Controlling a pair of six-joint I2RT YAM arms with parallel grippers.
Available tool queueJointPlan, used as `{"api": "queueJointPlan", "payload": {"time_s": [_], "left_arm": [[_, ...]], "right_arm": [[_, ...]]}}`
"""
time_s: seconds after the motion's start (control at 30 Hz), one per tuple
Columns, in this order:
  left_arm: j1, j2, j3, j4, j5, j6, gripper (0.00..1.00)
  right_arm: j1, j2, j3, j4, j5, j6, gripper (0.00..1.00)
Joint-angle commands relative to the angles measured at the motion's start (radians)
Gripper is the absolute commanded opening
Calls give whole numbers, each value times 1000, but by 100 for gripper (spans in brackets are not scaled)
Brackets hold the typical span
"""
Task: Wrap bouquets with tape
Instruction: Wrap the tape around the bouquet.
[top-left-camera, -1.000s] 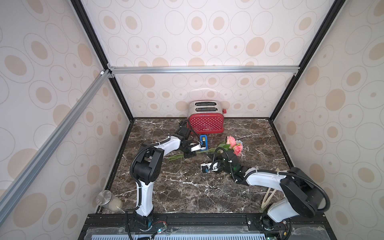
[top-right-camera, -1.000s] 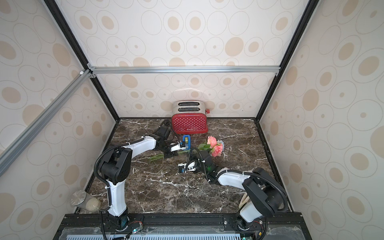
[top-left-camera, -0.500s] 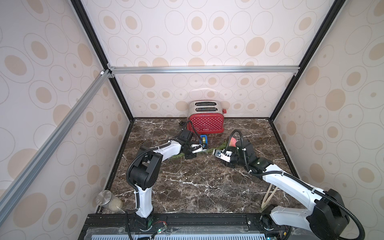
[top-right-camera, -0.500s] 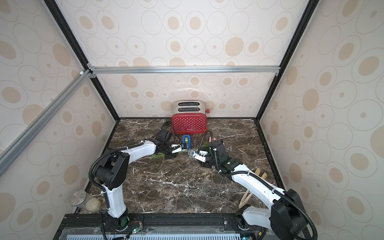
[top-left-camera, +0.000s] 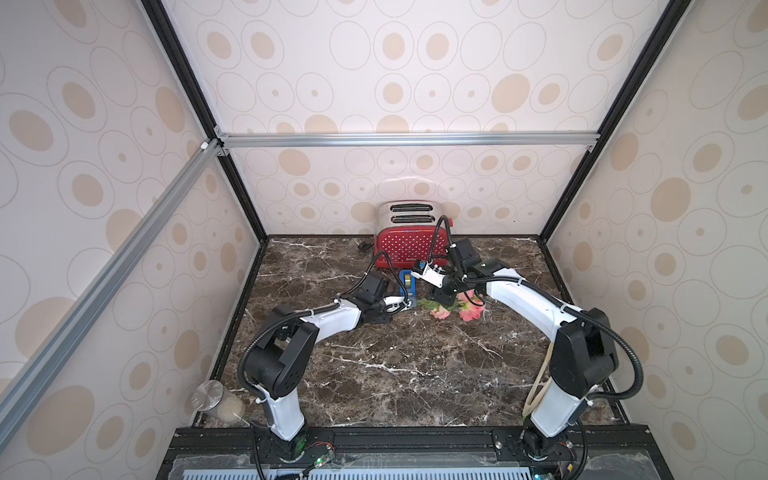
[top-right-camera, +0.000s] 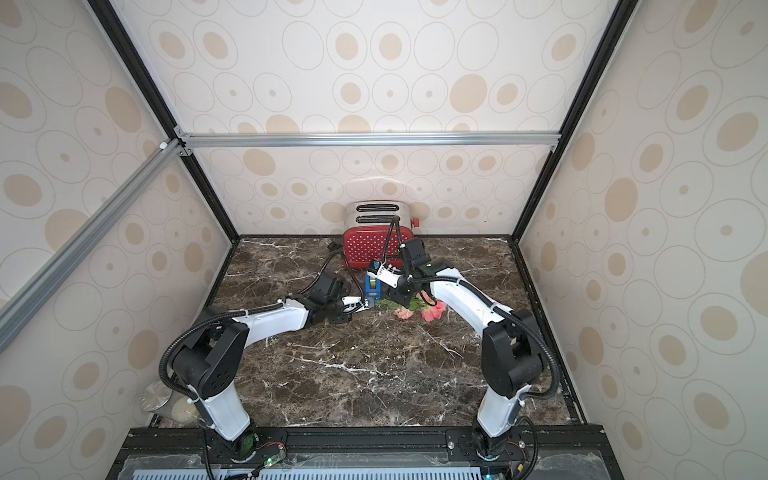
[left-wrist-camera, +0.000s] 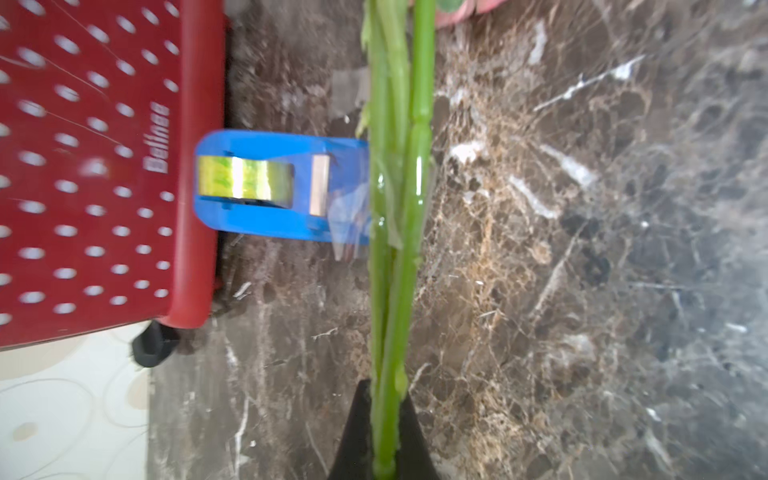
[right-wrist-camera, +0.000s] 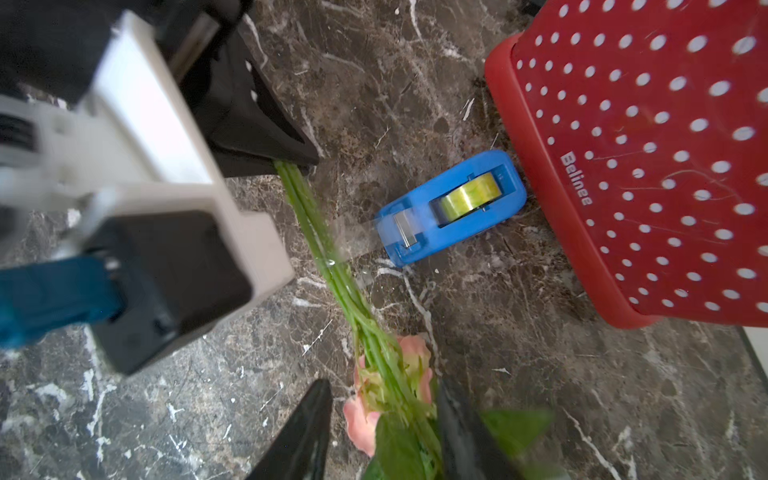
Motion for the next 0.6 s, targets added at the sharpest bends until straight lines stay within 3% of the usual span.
{"api": "queueJointPlan", "payload": {"time_s": [0.0, 0.1, 0.57], "left_arm": [[-36, -75, -36, 150, 6, 75, 0], [-47, -113, -84, 222, 30, 98, 0], [-76, -157, -173, 424, -63, 167, 0]], "right_arm": [[-1, 44, 87, -170, -59, -39, 45], [-1, 79, 143, -219, -87, -59, 46], [12, 256, 380, -462, -146, -105, 48]]}}
